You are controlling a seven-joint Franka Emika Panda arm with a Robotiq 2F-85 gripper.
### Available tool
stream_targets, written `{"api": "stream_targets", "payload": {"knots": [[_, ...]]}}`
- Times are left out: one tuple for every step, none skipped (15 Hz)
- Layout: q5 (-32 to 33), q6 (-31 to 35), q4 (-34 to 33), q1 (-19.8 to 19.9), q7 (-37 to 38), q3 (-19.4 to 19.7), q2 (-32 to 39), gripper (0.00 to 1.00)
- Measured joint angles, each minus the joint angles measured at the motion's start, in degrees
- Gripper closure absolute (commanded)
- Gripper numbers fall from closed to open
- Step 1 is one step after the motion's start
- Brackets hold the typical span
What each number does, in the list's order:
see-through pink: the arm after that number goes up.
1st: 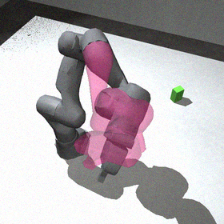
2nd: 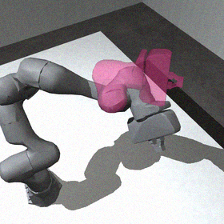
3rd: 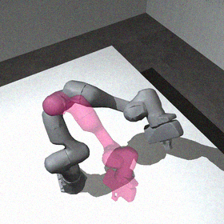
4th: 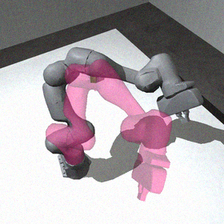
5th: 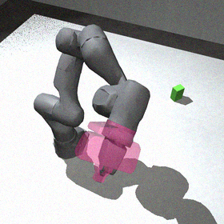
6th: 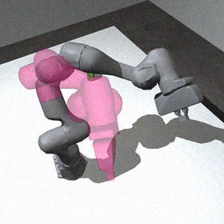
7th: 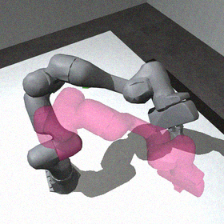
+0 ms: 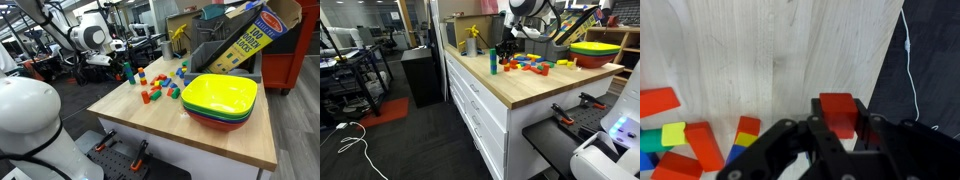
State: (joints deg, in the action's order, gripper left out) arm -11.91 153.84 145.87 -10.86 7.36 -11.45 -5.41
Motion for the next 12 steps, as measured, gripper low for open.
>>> {"api": "stream_targets", "payload": {"knots": [[-0.09,-1.02,0.00,0.04,0.25,0.27,-0.79,0.92],[-0.28,-1.88,0.00,0.06,0.58,0.60,-1.49,0.92],[-0.75,-2.51,-0.02,0.09,0.71,0.94,-2.06,0.92],[-1.37,-3.07,-0.05,0.10,0.72,1.27,-2.57,0.92],[-2.08,-3.61,-0.10,0.10,0.72,1.57,-3.00,0.92],[-2.84,-4.08,-0.13,0.10,0.72,1.79,-3.36,0.92],[-3.64,-4.73,-0.16,0.09,0.73,1.95,-3.64,0.92],[-4.54,-5.35,-0.19,0.09,0.74,2.09,-3.88,0.92],[-5.48,-6.01,-0.22,0.08,0.78,2.16,-4.07,0.92],[-6.34,-6.66,-0.27,0.08,0.86,2.21,-4.25,0.92],[-7.22,-7.19,-0.32,0.08,0.94,2.22,-4.45,0.92],[-7.96,-7.61,-0.37,0.08,0.98,2.23,-4.70,0.92]]}}
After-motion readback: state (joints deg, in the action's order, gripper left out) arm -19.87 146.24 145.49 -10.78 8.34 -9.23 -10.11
